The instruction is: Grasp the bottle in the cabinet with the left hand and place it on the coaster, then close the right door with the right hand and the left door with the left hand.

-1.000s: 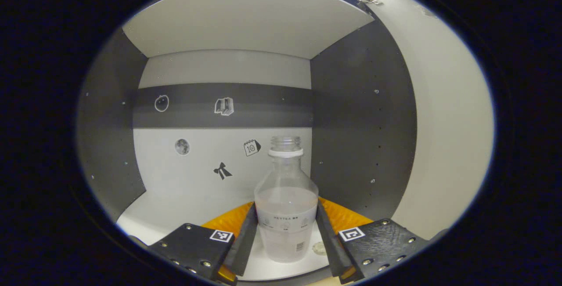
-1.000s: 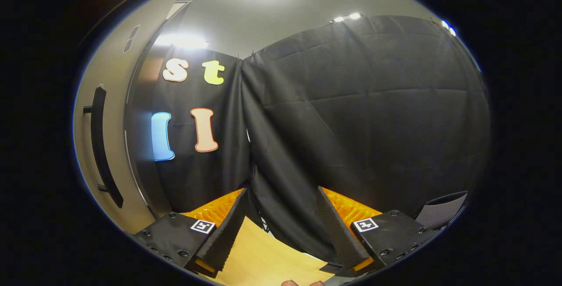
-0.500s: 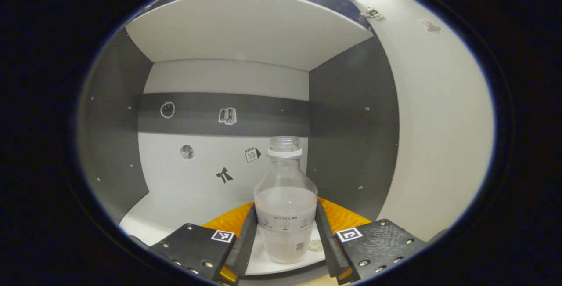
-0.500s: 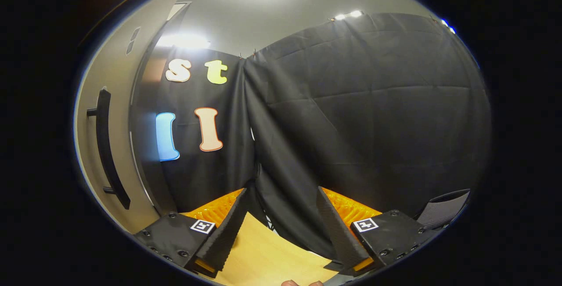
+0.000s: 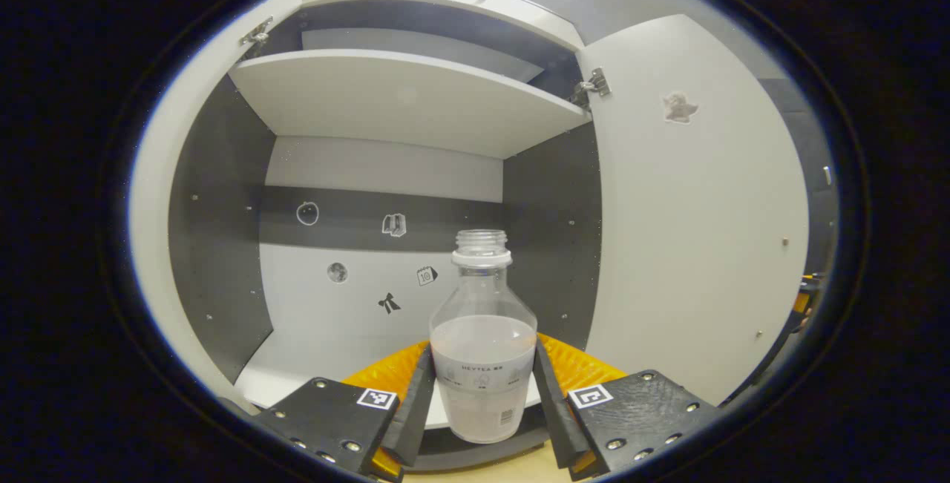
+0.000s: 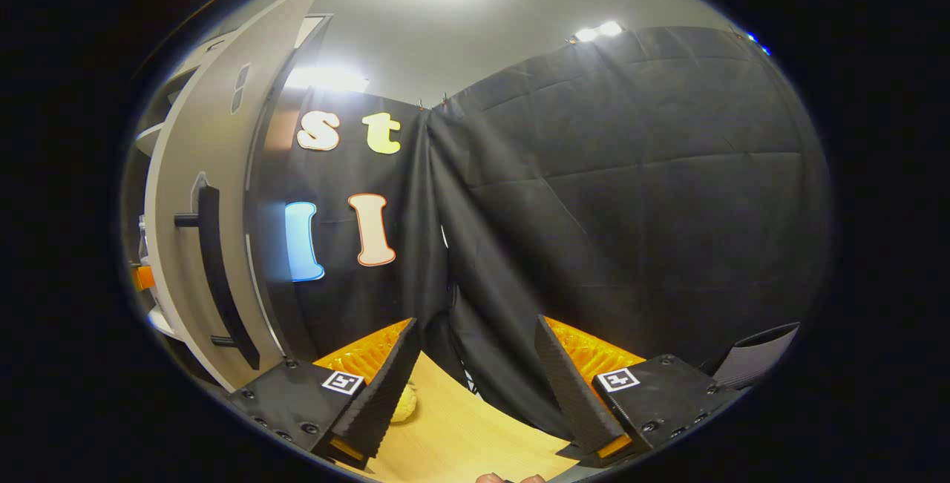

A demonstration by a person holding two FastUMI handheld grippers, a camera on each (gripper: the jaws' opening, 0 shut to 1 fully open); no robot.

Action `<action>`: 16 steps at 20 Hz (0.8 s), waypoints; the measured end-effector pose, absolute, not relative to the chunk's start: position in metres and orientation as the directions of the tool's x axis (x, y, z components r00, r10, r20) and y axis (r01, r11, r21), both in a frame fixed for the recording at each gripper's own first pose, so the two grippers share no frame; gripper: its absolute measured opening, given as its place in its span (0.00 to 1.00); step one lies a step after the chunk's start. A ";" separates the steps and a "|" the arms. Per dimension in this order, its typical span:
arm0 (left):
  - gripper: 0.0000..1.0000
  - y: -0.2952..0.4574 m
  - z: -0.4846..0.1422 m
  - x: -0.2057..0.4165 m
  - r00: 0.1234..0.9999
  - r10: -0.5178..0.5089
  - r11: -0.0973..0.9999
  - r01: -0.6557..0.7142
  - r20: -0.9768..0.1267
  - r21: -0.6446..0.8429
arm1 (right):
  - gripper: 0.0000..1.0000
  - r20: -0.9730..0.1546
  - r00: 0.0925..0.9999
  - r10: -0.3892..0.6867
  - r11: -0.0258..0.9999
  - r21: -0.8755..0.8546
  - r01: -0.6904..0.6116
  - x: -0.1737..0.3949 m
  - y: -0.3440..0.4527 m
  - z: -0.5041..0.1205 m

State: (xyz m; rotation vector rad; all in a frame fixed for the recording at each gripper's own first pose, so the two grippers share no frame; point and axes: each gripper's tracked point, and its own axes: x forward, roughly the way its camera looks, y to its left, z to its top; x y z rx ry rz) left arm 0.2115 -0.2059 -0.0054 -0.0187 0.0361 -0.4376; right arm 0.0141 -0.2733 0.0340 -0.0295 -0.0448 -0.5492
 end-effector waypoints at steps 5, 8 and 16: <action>0.69 -0.175 -0.010 0.160 0.902 -0.431 0.902 0.429 -0.027 -0.042 | 0.98 0.057 0.869 -0.492 0.870 -0.016 0.493 0.004 -0.259 0.040; 0.69 -0.153 -0.026 0.123 0.906 -0.422 0.907 0.421 -0.033 -0.025 | 0.98 0.062 0.884 -0.463 0.886 0.016 0.463 -0.005 -0.244 0.044; 0.69 -0.114 -0.115 0.057 0.926 -0.364 0.928 0.369 -0.096 0.047 | 0.98 0.105 0.915 -0.389 0.919 -0.022 0.393 -0.027 -0.202 0.049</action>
